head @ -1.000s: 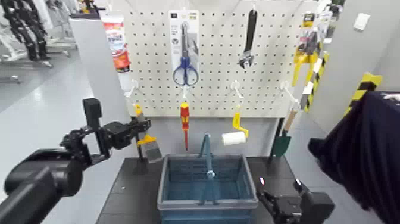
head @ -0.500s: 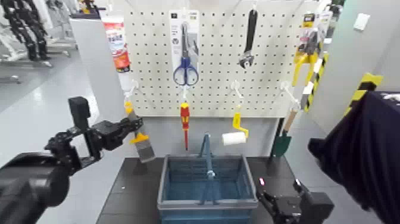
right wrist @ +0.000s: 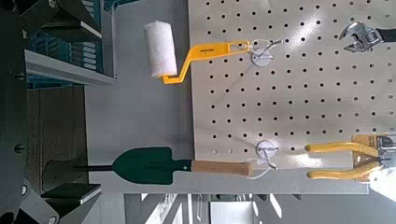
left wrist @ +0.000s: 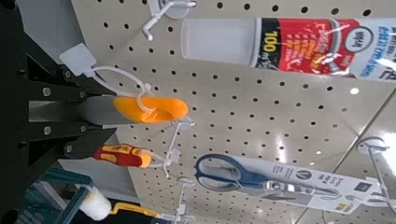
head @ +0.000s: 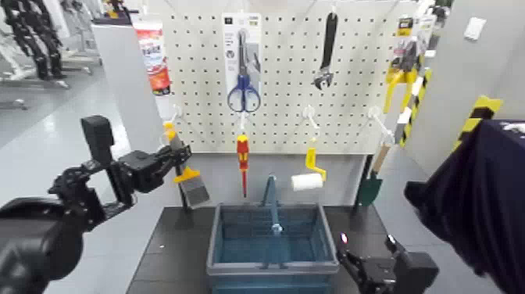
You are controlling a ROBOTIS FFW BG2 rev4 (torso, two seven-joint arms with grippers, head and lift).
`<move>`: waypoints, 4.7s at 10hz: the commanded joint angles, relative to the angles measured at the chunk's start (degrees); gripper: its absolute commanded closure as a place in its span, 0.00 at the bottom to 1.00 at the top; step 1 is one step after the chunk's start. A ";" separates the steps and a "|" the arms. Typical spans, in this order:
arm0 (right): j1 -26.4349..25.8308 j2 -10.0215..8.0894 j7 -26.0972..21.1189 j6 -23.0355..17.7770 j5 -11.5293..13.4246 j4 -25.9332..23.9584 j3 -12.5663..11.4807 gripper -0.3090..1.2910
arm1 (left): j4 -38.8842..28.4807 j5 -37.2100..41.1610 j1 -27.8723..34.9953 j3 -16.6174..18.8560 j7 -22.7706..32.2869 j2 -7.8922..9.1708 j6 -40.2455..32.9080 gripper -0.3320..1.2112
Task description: Put the yellow paint brush into the crate.
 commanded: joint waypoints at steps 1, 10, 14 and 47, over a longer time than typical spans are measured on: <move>0.00 0.02 -0.08 0.00 0.00 0.00 0.09 0.29 | -6.65 1.44 1.64 1.33 1.02 -0.55 4.62 0.97; 0.35 0.37 -0.16 -1.23 -0.53 0.70 0.18 0.29 | 14.36 14.54 1.29 -9.83 1.02 -4.86 -13.31 0.98; 0.27 0.37 -0.08 -1.85 -0.79 1.14 0.35 0.29 | 26.40 17.70 -4.07 -21.52 1.11 -6.79 -17.79 0.97; 1.94 0.02 0.01 -1.23 -0.62 -0.97 -0.44 0.29 | -5.33 -13.59 30.12 -5.35 33.28 -12.59 -28.42 0.26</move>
